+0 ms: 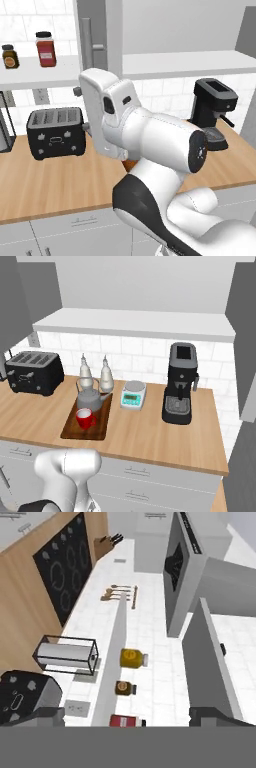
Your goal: Pick the kettle from the counter and place it on the tray. Then pick the mug from the cabinet and place it on the tray. Then close the cabinet doors.
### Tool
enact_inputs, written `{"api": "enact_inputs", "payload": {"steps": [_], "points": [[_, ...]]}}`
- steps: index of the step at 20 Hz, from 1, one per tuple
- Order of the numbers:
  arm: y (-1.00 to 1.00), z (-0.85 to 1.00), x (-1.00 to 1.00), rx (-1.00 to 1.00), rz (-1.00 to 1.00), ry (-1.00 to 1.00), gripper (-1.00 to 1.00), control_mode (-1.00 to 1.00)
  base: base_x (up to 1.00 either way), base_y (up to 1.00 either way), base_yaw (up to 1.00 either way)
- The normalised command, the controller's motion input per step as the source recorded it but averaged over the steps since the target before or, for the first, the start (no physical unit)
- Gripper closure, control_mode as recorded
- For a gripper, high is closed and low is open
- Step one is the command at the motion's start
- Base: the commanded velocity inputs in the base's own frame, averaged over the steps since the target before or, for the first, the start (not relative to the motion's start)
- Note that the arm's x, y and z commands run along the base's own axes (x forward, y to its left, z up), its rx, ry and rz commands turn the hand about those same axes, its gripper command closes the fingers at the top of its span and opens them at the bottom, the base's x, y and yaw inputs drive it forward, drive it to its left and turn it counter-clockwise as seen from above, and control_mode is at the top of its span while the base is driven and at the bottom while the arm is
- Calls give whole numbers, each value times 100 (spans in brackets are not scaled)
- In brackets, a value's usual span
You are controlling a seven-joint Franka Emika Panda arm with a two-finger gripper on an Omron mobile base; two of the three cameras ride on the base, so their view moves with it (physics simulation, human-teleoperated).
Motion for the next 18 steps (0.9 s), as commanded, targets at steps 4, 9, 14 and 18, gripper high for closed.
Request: {"api": "enact_inputs", "payload": {"steps": [4, 9, 14, 18], "points": [[-62, 0, 58, -6, -21, 0, -100, -100, 0, 0, 0], [-65, 0, 59, -2, -21, 0, -100, -100, 0, 0, 0], [-65, -6, 61, 0, -21, 0, -100, -100, 0, 0, 0], [-65, -10, 61, 0, -21, 0, -100, -100, 0, 0, 0]]}}
